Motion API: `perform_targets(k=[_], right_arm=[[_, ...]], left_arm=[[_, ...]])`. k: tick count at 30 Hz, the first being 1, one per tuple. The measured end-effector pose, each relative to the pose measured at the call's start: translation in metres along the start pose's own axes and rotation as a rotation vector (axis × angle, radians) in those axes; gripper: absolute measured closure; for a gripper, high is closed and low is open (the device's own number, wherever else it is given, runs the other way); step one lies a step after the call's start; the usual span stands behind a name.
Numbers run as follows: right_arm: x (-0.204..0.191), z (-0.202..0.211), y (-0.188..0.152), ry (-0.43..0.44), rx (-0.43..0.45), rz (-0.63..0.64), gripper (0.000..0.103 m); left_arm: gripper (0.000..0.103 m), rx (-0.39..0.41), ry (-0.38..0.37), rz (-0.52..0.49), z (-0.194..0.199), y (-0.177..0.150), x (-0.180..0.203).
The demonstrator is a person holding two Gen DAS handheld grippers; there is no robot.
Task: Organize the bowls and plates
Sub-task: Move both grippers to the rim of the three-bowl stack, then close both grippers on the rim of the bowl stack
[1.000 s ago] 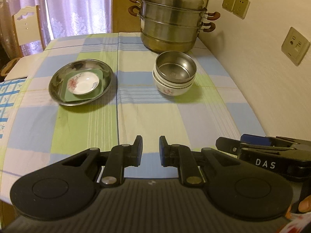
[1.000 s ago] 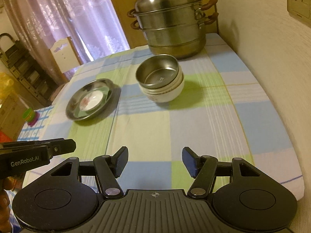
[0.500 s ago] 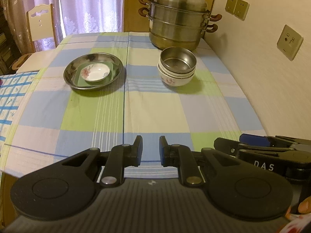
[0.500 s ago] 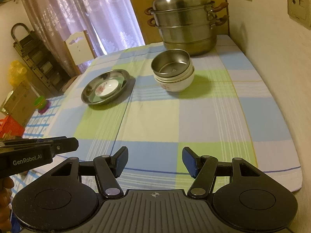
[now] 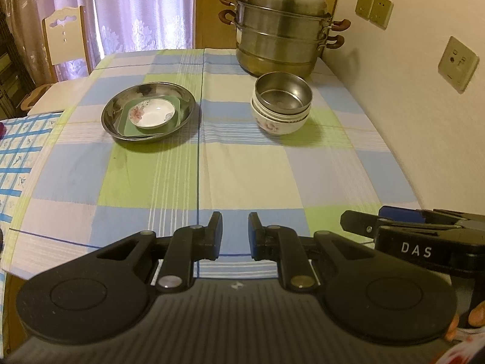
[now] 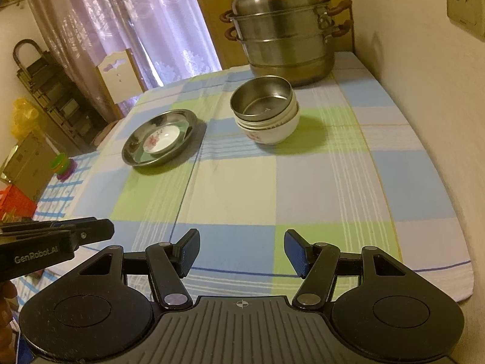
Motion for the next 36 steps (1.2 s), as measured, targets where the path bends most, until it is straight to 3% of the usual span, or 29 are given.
perform_targets(k=[6, 22, 31, 36], right_arm=[[0.003, -0.026, 0.018, -0.019, -0.025, -0.031, 0.041], [0.026, -0.094, 0.095, -0.141, -0.033, -0.151, 0.041], [0.047, -0.107, 0.135, -0.223, 0.032, -0.208, 0.042], [0.052, -0.118, 0.159, -0.226, 0.059, -0.198, 0.042]], left_arm=[[0.088, -0.013, -0.022, -0.010, -0.022, 0.021, -0.016], [0.088, -0.058, -0.142, -0.091, -0.110, 0.115, -0.053], [0.088, -0.053, -0.267, -0.159, -0.146, 0.157, -0.035], [0.088, -0.044, -0.305, -0.157, -0.165, 0.176, -0.016]])
Point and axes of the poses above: each gripper's, at about its wrist camera, not at the fingertips, and z roughly against the way its jaws point, x to its right, y to its top, the point moved 6 cm from there along -z, roughly the way its jaws point, and after that the axes turned 4 degrees about -x, right-handed, at the moved point
